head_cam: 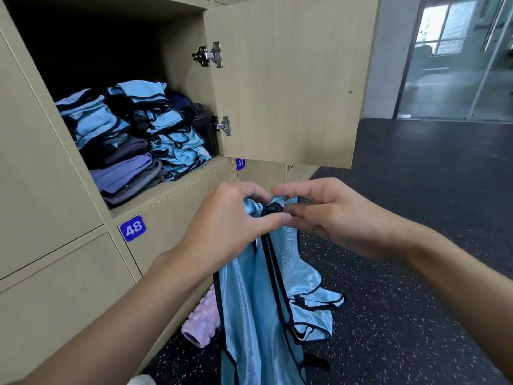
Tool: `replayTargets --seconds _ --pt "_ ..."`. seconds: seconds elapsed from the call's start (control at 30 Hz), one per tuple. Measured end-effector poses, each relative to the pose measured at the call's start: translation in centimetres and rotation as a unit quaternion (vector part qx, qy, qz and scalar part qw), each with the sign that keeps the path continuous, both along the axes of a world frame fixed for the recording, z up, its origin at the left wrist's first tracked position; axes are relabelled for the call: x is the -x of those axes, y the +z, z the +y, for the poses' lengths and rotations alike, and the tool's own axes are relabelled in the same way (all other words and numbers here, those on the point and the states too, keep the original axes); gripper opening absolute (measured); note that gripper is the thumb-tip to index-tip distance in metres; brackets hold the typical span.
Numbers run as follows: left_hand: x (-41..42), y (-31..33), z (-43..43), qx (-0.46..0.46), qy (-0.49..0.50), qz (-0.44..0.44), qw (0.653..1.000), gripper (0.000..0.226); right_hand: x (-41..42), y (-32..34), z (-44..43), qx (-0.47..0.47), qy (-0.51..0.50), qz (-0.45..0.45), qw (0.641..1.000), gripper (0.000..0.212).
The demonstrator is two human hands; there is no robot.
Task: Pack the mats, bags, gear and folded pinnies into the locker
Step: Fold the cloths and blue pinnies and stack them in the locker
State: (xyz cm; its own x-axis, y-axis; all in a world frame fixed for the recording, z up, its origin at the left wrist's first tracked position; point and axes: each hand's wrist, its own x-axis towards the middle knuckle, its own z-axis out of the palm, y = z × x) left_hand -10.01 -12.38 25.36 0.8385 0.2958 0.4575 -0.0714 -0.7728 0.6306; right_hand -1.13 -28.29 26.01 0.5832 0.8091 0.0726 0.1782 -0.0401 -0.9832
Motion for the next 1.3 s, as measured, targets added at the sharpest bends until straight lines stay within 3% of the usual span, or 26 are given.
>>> replayTargets --seconds 0.1,0.17,0.23,0.3,0.37,0.5,0.63,0.77,0.9,1.03,1.3 --pt "-0.2 -0.3 -0.2 -0.014 0.004 -0.038 0.999 0.003 0.1 0.0 0.0 -0.029 0.031 0.017 0.999 0.041" --pt "-0.2 -0.3 -0.2 -0.016 0.0 -0.058 0.998 0.006 0.2 0.1 0.1 -0.033 0.046 -0.011 0.998 0.039" --pt "-0.2 -0.2 0.0 -0.006 -0.006 -0.064 0.998 0.008 0.0 0.0 0.0 -0.002 0.006 -0.101 0.995 0.038" --pt "-0.1 0.2 0.3 0.015 -0.026 -0.06 0.998 0.011 -0.4 -0.1 0.0 0.053 -0.056 -0.233 0.969 0.037" --pt "0.1 0.6 0.6 0.026 -0.053 -0.057 0.997 0.014 -0.9 -0.3 -0.3 0.09 -0.082 -0.291 0.949 0.029" --pt "0.7 1.3 1.2 0.024 -0.077 -0.062 0.995 0.018 -1.7 -0.3 -0.8 0.096 -0.073 -0.276 0.954 0.008" --pt "0.8 1.6 2.0 0.014 -0.074 -0.082 0.994 0.018 -1.8 -0.5 -1.0 0.068 -0.065 -0.249 0.964 0.017" --pt "0.7 1.7 2.5 0.04 -0.064 -0.06 0.995 0.005 -1.9 -0.4 -1.0 0.035 -0.11 -0.27 0.956 0.013" --pt "0.4 1.5 3.6 0.056 -0.039 -0.006 0.998 0.016 -1.8 0.1 -1.3 -0.003 -0.128 -0.283 0.951 0.014" --pt "0.5 1.2 3.7 0.085 -0.093 0.021 0.992 0.025 -0.5 0.8 -1.6 -0.039 -0.111 -0.285 0.951 0.017" --pt "-0.6 0.3 1.6 0.111 -0.135 -0.081 0.981 0.026 1.3 -1.1 0.6 -0.033 -0.062 -0.258 0.964 0.013"
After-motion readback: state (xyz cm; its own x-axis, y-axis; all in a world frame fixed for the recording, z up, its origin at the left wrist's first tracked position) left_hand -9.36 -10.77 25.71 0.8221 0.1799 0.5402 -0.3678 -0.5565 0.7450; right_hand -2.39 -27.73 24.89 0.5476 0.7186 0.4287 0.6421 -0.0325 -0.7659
